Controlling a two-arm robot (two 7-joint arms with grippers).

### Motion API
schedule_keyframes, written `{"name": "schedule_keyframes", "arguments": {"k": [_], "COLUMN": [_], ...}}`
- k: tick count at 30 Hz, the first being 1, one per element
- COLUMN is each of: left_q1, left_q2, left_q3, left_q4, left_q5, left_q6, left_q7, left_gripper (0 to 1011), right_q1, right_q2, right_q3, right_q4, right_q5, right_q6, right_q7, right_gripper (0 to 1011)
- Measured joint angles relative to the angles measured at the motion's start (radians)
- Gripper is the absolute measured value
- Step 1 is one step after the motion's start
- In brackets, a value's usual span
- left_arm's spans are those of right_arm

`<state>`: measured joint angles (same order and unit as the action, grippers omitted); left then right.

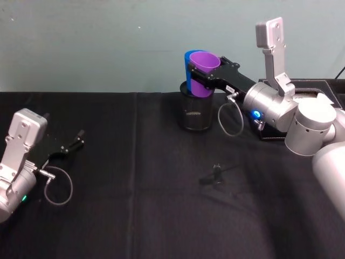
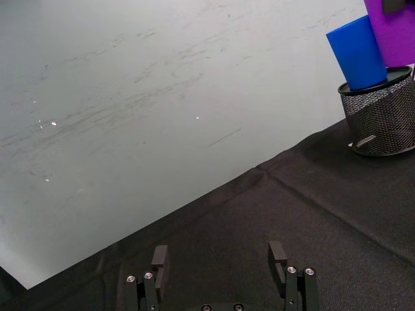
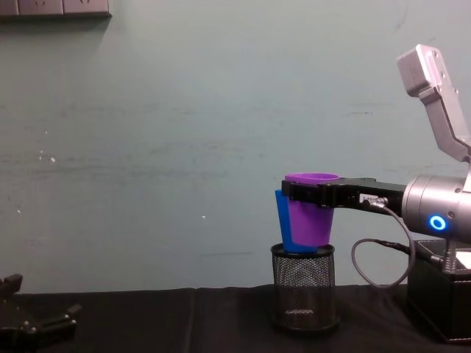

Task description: Pick up one cup with a gripper and tap it against the other cup.

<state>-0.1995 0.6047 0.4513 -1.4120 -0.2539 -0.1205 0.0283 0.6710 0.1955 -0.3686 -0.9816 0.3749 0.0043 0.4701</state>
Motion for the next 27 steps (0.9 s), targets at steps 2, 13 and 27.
{"name": "schedule_keyframes", "arguments": {"k": [2,13,27], "left_q1": [0.000,0.000,0.000], "left_q2": [0.000,0.000,0.000], "left_q3": [0.000,0.000,0.000], "left_q4": [0.000,0.000,0.000], "left_q5": [0.000,0.000,0.000], "left_q6": [0.000,0.000,0.000], "left_q7": [0.000,0.000,0.000], "left_gripper": [1000,1000,1000], "right_q1": [0.000,-0.001,-0.002], "right_q2": [0.000,0.000,0.000], "right_q3": [0.000,-0.001,-0.001], "right_q4": [0.000,0.000,0.000], "right_q5": [0.000,-0.001,-0.001], "right_q6": [0.000,-0.002,-0.003], "right_q7": [0.000,0.000,-0.001], "right_gripper": [726,726,726]}}
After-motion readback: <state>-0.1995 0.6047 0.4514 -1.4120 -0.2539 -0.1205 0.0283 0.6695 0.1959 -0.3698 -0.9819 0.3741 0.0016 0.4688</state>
